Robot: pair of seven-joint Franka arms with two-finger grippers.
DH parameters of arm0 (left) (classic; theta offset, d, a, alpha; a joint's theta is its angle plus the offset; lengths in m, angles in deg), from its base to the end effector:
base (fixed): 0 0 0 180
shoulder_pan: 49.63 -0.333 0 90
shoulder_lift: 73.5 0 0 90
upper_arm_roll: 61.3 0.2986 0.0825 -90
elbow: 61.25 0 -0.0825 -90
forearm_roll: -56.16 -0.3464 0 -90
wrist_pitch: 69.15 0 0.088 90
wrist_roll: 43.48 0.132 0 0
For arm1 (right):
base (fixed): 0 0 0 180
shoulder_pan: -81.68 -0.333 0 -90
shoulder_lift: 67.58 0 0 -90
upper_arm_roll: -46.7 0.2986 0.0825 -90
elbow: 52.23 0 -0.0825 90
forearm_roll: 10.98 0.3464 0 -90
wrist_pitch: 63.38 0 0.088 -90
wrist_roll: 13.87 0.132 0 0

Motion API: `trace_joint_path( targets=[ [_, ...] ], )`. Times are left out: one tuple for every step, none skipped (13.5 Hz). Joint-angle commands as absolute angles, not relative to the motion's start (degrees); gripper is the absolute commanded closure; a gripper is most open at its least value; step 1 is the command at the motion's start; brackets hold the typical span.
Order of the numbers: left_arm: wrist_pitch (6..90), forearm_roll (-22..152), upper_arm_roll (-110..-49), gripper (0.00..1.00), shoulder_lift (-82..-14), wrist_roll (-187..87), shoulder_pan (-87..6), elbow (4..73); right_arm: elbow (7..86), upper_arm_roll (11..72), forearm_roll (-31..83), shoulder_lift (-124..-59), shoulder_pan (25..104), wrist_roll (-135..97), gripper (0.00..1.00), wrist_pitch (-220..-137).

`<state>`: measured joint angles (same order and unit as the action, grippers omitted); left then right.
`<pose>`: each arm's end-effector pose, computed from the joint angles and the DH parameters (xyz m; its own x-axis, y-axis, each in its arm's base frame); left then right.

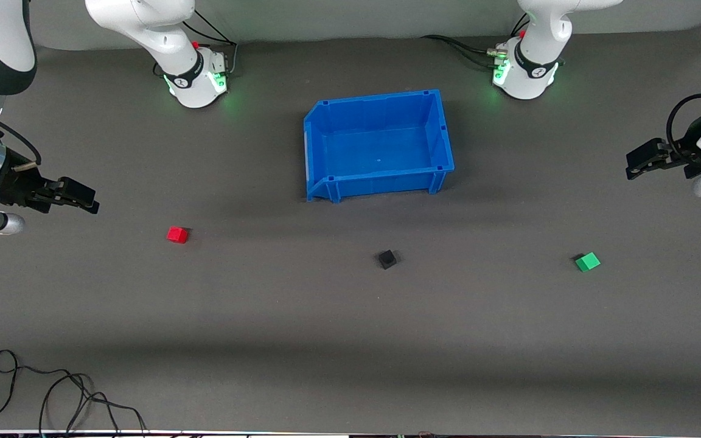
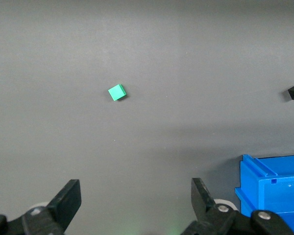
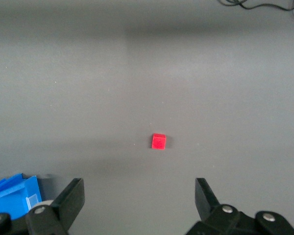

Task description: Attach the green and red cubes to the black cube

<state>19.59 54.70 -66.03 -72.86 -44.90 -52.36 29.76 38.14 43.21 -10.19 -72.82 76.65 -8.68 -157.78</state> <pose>0.5155 -0.0144 0.5669 0.9987 -0.0096 -0.0501 -0.0109 -0.9996 -0.0258 0.5471 0.0177 0.5373 0.9977 -0.0646 -0.0216 -0.0647 -0.9979 -0.0062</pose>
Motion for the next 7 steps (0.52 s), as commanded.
trace_joint_path(
  targets=[
    [20.33,54.49,-65.96,0.0,-72.28,-46.55,-53.05,29.37,35.75,42.92,-11.42,-76.02,76.93,-7.64,0.0,-156.72],
    [20.15,54.31,-65.96,0.0,-72.1,-50.39,-53.32,29.02,36.19,42.92,-11.51,-76.2,76.94,-7.81,0.0,-156.72],
    [20.24,54.31,-65.96,0.0,-71.48,-57.21,-53.32,28.93,36.97,42.92,-11.51,-76.29,76.67,-7.37,0.0,-156.54],
    [20.15,54.22,-65.96,0.0,-71.13,-63.2,-53.32,28.93,39.24,42.92,-11.51,-75.85,76.32,-7.11,0.0,-156.63],
    [19.54,53.88,-65.96,0.0,-70.69,-67.87,-53.23,28.75,41.09,42.92,-11.25,-75.76,76.41,-6.24,0.0,-157.41],
    [19.01,52.22,-65.96,0.0,-69.82,-71.57,-53.14,28.14,41.64,42.92,-11.33,-76.28,76.49,-6.05,0.0,-157.94],
    [18.83,51.94,-65.96,0.0,-68.68,-76.13,-53.32,27.61,41.99,42.92,-11.77,-77.07,76.41,-6.05,0.0,-158.3]
  ],
)
